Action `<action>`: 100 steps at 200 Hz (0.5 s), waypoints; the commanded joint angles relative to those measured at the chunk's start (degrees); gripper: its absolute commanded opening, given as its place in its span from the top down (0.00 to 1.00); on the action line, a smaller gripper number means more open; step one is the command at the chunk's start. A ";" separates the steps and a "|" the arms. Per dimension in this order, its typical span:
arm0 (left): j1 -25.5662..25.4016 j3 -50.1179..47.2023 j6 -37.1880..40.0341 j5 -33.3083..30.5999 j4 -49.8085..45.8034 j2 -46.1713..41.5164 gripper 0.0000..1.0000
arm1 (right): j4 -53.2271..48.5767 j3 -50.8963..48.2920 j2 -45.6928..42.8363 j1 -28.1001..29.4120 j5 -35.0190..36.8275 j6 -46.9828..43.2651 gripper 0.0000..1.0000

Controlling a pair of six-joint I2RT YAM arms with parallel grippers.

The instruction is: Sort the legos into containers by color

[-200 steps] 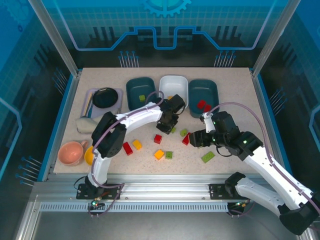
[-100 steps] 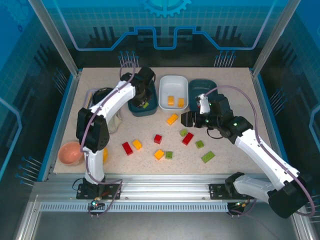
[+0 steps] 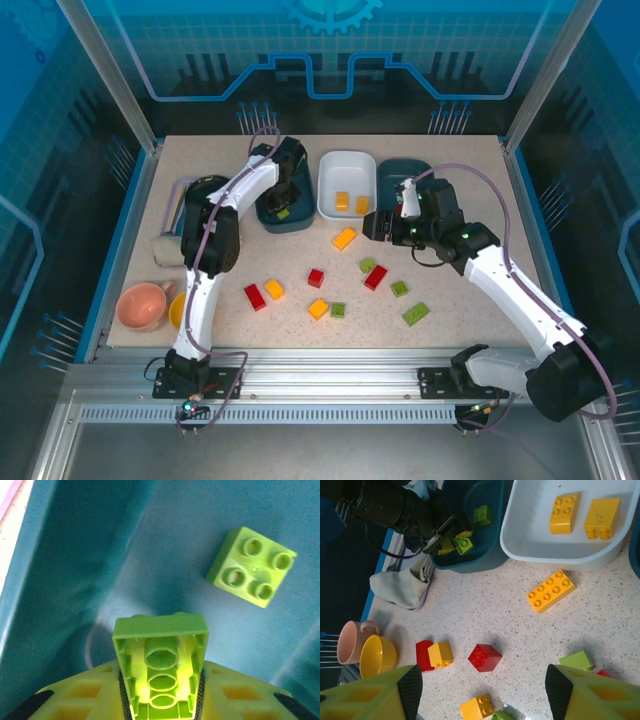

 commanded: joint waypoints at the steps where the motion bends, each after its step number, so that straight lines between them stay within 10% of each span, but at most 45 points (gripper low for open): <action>1: 0.62 2.60 2.26 0.06 -2.28 1.01 0.58 | -4.51 2.26 2.24 -0.88 1.67 0.23 0.31; 100: -2.08 -0.90 6.14 3.90 2.09 -16.24 0.30 | -8.98 11.50 21.52 14.29 24.59 8.54 0.30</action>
